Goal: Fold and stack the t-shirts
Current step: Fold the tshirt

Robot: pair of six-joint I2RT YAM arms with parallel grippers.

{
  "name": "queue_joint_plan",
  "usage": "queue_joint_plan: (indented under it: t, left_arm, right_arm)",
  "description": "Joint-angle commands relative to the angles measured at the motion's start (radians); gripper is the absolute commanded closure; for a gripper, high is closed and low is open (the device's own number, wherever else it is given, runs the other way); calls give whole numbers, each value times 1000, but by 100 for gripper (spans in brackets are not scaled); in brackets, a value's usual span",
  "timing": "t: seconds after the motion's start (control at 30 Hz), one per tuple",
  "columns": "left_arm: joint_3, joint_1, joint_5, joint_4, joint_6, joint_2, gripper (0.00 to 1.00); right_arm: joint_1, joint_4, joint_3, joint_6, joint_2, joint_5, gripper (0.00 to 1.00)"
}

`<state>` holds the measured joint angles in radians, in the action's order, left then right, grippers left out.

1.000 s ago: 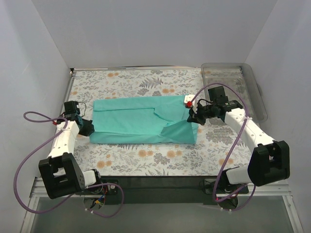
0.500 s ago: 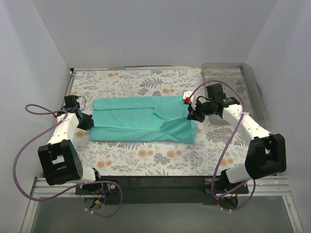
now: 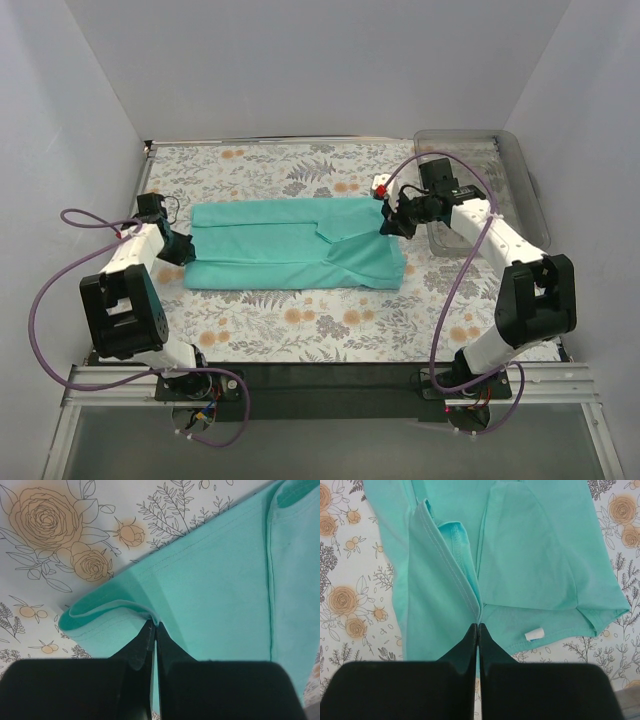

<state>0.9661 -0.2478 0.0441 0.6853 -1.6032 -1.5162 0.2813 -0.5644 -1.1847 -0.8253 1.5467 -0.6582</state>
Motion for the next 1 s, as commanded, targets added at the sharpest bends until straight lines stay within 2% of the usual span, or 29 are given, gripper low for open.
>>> queue_joint_plan:
  t: [0.0,0.97]
  left_arm:
    - [42,-7,16,-26,14,-9,100]
    - [115,-7,13,-49,55,-137,100]
  right_arm:
    - [-4,18,-64,11,35,-21,99]
    - [-5,9,-151,26,165,31,99]
